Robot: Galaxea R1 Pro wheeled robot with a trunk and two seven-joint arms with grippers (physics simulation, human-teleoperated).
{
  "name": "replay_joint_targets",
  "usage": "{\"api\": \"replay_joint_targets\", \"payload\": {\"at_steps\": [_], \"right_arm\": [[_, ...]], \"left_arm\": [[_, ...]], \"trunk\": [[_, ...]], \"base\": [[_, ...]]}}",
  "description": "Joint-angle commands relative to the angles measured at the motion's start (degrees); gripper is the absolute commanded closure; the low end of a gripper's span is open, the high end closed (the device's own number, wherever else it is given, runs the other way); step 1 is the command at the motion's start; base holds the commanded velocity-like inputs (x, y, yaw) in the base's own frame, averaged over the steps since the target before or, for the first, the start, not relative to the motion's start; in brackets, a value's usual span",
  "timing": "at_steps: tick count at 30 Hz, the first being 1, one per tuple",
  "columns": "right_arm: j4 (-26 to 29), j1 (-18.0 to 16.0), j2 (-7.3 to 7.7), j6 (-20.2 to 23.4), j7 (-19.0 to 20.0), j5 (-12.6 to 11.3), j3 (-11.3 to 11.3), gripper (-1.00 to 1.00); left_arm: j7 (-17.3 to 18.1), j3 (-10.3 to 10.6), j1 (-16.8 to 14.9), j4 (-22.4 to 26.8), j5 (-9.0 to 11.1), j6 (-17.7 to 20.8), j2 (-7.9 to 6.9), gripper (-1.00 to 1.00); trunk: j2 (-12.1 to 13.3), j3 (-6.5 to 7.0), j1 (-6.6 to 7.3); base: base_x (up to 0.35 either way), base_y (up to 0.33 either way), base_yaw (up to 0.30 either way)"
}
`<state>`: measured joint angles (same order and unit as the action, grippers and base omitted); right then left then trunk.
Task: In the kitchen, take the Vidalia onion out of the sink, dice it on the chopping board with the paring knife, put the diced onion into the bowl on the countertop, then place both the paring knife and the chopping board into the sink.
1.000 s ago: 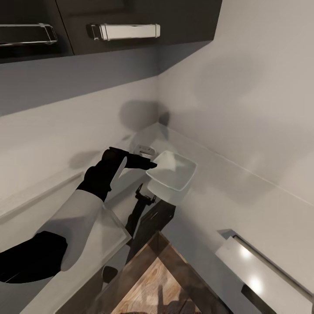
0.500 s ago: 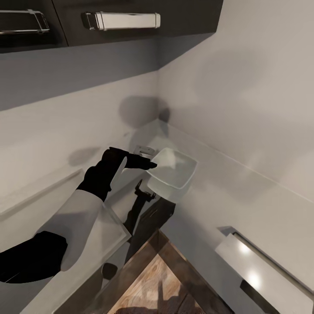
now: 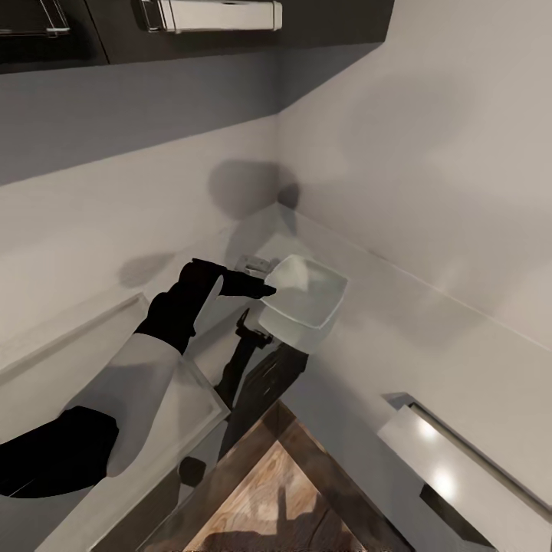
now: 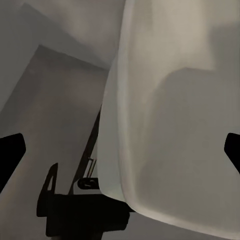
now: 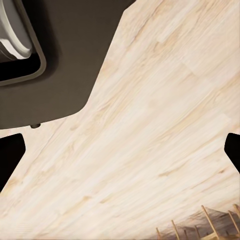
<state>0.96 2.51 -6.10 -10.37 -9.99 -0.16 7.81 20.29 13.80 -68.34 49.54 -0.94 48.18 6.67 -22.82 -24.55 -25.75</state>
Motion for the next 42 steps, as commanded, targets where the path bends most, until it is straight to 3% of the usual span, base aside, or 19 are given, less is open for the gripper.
{"api": "replay_joint_targets", "payload": {"at_steps": [1, 24, 35, 36, 42], "right_arm": [[0.10, 0.04, -0.04, -0.18, -0.06, -0.02, 0.36, -1.00], [0.10, 0.04, -0.19, -0.23, -0.04, -0.02, 0.36, -1.00], [0.10, 0.04, -0.23, -0.32, -0.03, -0.02, 0.35, -1.00], [0.10, 0.04, -0.23, -0.33, -0.03, -0.02, 0.34, -1.00], [0.10, 0.04, -0.24, -0.35, -0.03, -0.02, 0.36, -1.00]], "left_arm": [[0.19, 0.00, -0.04, 0.03, -0.11, 0.25, 0.00, -1.00], [0.17, 1.05, -0.04, -0.39, -0.11, 0.25, 0.09, -1.00], [0.03, 1.11, -0.04, -0.39, -0.15, 0.25, 0.03, -1.00], [0.03, 1.09, -0.04, -0.43, -0.17, 0.25, 0.02, 1.00], [0.02, 1.14, -0.04, -0.41, -0.13, 0.25, 0.09, 1.00]], "trunk": [[-0.10, -0.17, -0.03], [-0.10, -2.25, -0.03], [-0.10, -2.33, -0.03], [-0.10, -2.33, -0.03], [-0.10, -2.33, -0.03]], "base": [[0.000, 0.000, 0.000], [0.000, 0.000, 0.000], [0.000, 0.000, 0.000], [0.000, 0.000, 0.000], [0.000, 0.000, 0.000]]}}
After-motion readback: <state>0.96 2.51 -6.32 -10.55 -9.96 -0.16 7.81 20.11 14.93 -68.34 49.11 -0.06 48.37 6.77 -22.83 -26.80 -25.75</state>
